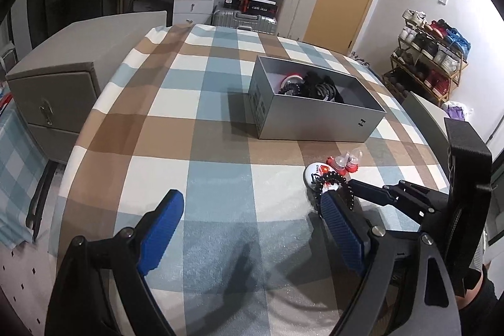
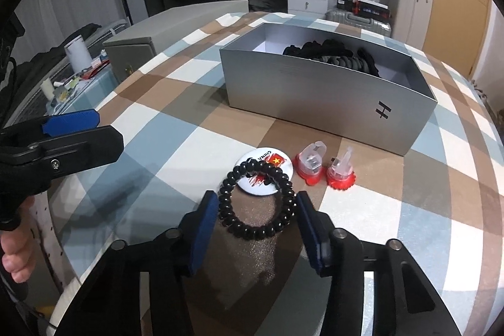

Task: Organize jewelry
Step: 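Grasp the black bead bracelet with the right gripper and lift it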

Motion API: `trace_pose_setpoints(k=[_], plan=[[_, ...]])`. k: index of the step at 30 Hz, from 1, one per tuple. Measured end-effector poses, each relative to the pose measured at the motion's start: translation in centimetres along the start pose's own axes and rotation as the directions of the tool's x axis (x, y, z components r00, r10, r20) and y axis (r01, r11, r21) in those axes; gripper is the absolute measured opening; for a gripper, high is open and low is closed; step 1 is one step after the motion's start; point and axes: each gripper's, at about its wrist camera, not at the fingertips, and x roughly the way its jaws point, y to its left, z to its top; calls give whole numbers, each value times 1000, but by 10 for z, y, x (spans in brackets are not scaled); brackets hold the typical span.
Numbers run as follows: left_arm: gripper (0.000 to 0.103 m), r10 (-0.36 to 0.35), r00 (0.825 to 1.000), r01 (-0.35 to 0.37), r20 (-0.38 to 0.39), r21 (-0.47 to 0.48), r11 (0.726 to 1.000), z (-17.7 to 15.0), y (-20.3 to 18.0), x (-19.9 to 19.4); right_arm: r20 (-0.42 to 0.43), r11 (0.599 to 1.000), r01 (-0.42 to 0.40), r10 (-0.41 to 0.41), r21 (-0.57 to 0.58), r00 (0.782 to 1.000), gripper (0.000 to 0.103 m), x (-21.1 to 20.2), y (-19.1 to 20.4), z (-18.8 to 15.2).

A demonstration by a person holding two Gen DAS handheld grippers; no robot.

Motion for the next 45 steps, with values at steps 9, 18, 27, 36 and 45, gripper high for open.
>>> trace_pose_setpoints(k=[9,18,27,36,45], plan=[[86,6,1000,-6,-13,3,1000,-1,2,-1,8,1000,12,-13,7,1000,37,-3,-1,-1],[86,-1,999,1,-37,-5,1000,-3,4,3,47,997,-11,7,77,999,9,-16,-15,-6],[86,0,999,1,-51,6,1000,-1,-1,7,42,990,-37,32,138,999,6,-19,-30,-15],[86,17,999,-17,-41,-2,1000,-1,7,3,0,992,-67,67,105,998,24,-7,-14,2],[86,-4,998,2,-64,-31,1000,-6,15,8,-4,991,82,-83,-109,997,11,-1,21,-2]])
